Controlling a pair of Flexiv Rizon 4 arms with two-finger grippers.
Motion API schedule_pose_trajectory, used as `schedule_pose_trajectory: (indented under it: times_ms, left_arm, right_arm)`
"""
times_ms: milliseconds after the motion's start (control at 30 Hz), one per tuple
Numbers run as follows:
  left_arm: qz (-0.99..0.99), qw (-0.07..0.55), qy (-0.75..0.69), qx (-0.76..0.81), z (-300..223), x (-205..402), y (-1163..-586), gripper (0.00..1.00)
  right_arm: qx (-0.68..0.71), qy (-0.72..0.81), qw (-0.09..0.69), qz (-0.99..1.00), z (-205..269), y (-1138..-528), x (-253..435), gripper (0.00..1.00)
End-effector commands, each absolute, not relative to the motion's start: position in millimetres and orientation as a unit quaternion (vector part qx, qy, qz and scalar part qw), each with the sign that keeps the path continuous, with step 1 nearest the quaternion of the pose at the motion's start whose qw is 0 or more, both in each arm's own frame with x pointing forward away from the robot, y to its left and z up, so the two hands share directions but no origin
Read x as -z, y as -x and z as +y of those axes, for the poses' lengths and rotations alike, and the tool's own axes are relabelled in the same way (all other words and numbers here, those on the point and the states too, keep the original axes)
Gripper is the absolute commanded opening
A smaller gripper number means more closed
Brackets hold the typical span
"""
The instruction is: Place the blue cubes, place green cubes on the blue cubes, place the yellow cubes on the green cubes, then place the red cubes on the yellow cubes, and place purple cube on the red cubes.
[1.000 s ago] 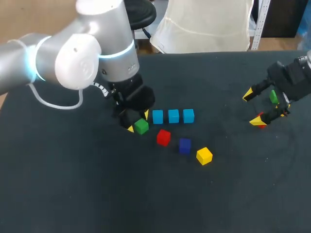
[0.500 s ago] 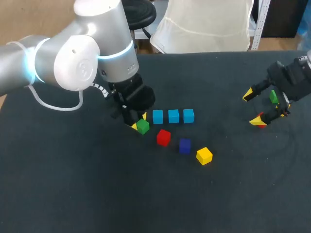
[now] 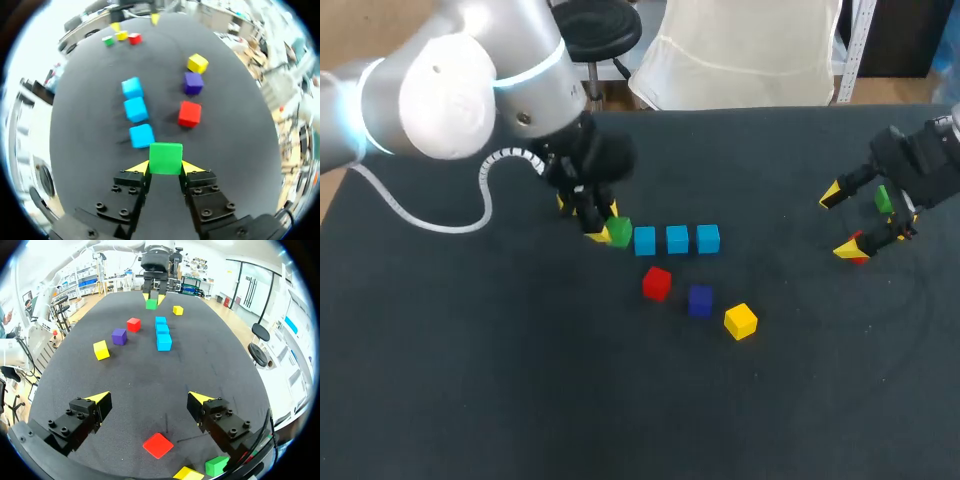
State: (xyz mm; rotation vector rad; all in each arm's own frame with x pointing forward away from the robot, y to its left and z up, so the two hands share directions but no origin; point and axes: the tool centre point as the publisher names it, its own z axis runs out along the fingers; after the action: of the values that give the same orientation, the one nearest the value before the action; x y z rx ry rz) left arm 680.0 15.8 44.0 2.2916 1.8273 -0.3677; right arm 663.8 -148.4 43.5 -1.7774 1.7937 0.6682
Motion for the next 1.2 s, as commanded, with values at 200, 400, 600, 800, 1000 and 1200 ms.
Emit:
schedule_pose_trajectory:
  times_ms: [200,400,600,800,1000,1200]
  left_arm:
    - [0.683,0.061,-0.718,0.121,-1,-60,-695,0.00]
    - [0.702,0.050,-0.702,0.109,-15,-63,-702,0.00]
    - [0.712,0.041,-0.692,0.110,-24,-54,-708,0.00]
    - [0.717,0.041,-0.687,0.111,-33,-48,-710,0.00]
    - [0.721,0.045,-0.682,0.114,-42,-43,-708,0.00]
    - [0.724,0.042,-0.680,0.109,-45,-40,-705,0.00]
  right_arm:
    - [-0.248,0.657,0.263,0.662,-149,-664,-43,1.00]
    - [-0.248,0.657,0.263,0.662,-149,-664,-43,1.00]
    - [-0.248,0.657,0.263,0.662,-149,-664,-43,1.00]
    - [-0.248,0.657,0.263,0.662,-149,-664,-43,1.00]
    - [-0.248,0.657,0.263,0.662,-149,-664,-43,1.00]
    - [-0.248,0.657,0.263,0.662,-149,-664,-43,1.00]
